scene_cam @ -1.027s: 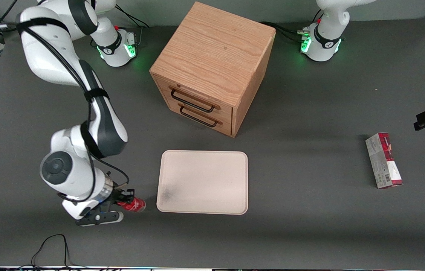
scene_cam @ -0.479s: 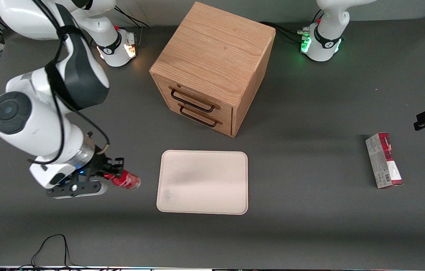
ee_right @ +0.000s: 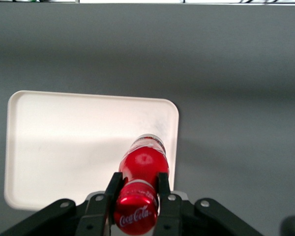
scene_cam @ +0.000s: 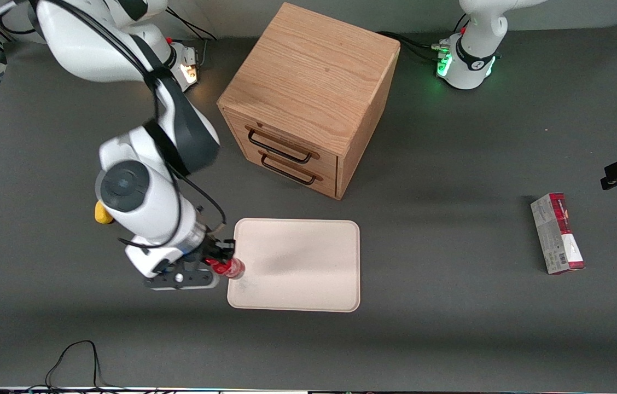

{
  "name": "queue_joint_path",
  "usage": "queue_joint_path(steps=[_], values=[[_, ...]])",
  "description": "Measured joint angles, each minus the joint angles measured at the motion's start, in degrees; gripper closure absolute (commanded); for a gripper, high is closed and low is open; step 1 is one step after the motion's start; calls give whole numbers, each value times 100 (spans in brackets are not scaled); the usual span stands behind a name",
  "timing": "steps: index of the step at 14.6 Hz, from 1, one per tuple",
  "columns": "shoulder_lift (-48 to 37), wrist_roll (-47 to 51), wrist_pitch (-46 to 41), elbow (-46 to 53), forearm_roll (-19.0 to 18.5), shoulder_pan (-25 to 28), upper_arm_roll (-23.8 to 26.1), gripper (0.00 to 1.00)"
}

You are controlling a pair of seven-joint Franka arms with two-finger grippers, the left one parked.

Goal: Place coke bottle on tray

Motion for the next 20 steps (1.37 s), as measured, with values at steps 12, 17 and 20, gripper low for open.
queue_joint_path(steps=[12, 17, 20], values=[[646, 74, 1073, -183, -441, -23, -24, 0], [211, 21, 268, -105, -503, -14, -74, 0], [-741, -943, -557, -371, 113, 9, -631, 0]])
